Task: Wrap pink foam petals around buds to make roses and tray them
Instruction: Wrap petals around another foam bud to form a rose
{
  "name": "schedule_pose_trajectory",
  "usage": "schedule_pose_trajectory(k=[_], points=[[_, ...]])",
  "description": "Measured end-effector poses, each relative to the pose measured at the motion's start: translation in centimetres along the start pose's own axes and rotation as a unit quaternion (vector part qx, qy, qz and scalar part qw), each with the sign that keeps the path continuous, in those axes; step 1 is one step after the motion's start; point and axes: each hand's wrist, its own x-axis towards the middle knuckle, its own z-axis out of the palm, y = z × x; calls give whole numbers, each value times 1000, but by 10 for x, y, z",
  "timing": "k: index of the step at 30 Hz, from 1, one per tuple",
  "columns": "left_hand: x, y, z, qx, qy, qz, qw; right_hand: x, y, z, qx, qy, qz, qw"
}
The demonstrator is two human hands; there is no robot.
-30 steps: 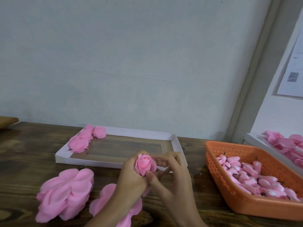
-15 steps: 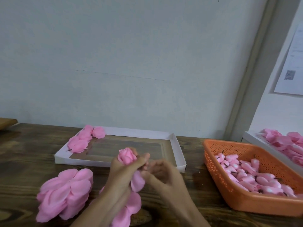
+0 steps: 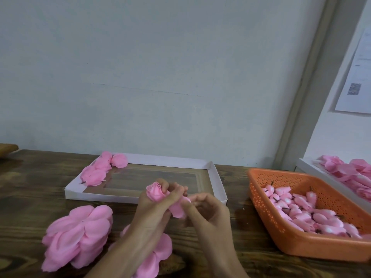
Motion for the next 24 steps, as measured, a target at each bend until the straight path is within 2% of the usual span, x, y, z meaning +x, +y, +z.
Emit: schedule_pose_trajectory(k=[5, 9, 13, 16, 20, 24], points=[[-7, -2, 5, 90, -41, 37, 994, -8, 2, 4, -27, 6, -74, 997], [-10, -3, 6, 135, -57, 53, 988, -9, 2, 7, -26, -10, -82, 996], [-14, -5, 7, 160, -41, 53, 985, -9, 4, 9, -5, -39, -87, 995], [-14, -2, 11, 96, -18, 14, 995, -8, 4, 8, 17, -64, -85, 994], [-11, 7, 13, -85, -1, -90, 992, -5, 8, 6, 4, -91, -81, 993], [-11, 9, 12, -91, -17, -106, 990, -1, 12, 2, -22, -82, -105, 991]])
